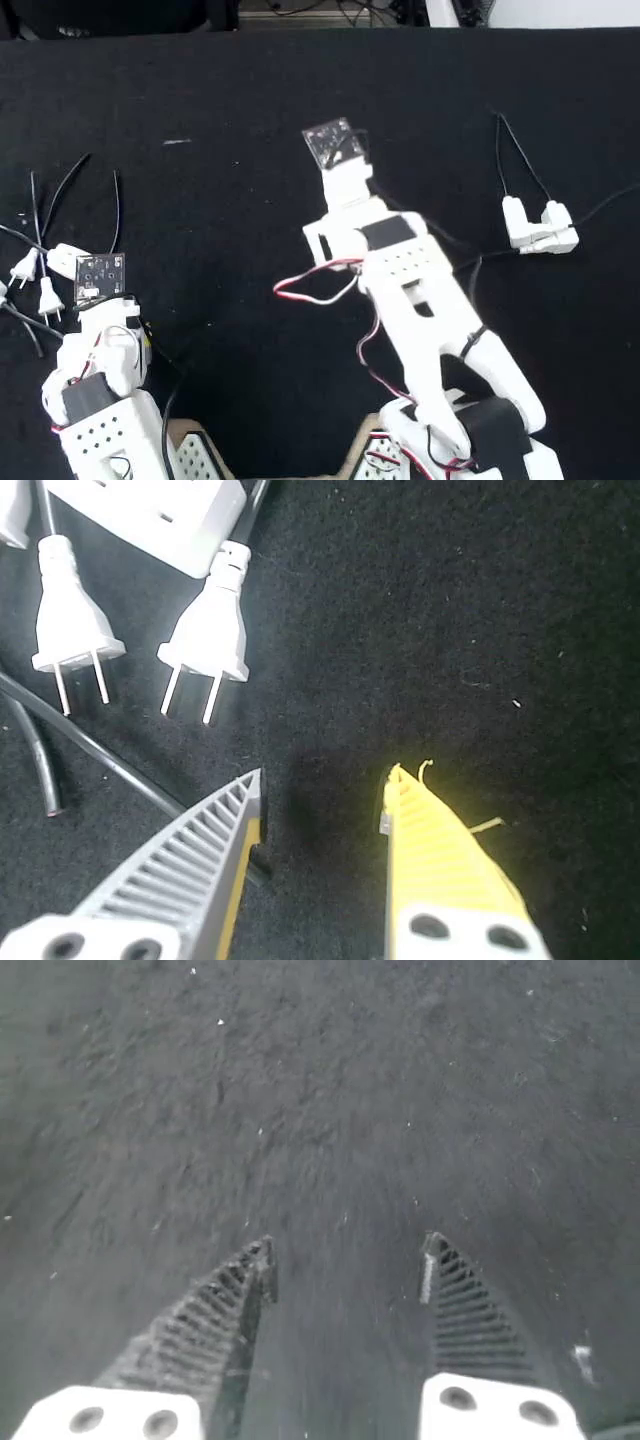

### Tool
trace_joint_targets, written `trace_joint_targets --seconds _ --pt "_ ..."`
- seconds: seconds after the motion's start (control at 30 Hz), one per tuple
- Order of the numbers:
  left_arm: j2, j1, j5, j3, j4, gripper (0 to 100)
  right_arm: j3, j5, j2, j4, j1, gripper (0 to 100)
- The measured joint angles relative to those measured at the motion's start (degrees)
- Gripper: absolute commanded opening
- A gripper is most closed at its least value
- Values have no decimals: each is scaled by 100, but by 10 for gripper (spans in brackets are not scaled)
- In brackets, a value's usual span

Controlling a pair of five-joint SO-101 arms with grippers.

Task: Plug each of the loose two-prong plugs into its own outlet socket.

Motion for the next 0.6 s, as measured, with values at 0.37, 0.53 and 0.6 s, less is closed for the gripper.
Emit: trace_joint_targets --seconds 0.37,0.53,0.6 --pt "0 0 0 0 0 198 1653 0 -440 -2295 44 220" --pt "9 0 0 0 -62 198 2101 0 -791 -2681 53 219" --pt "9 0 0 0 -70 198 2180 0 -949 -2716 53 219"
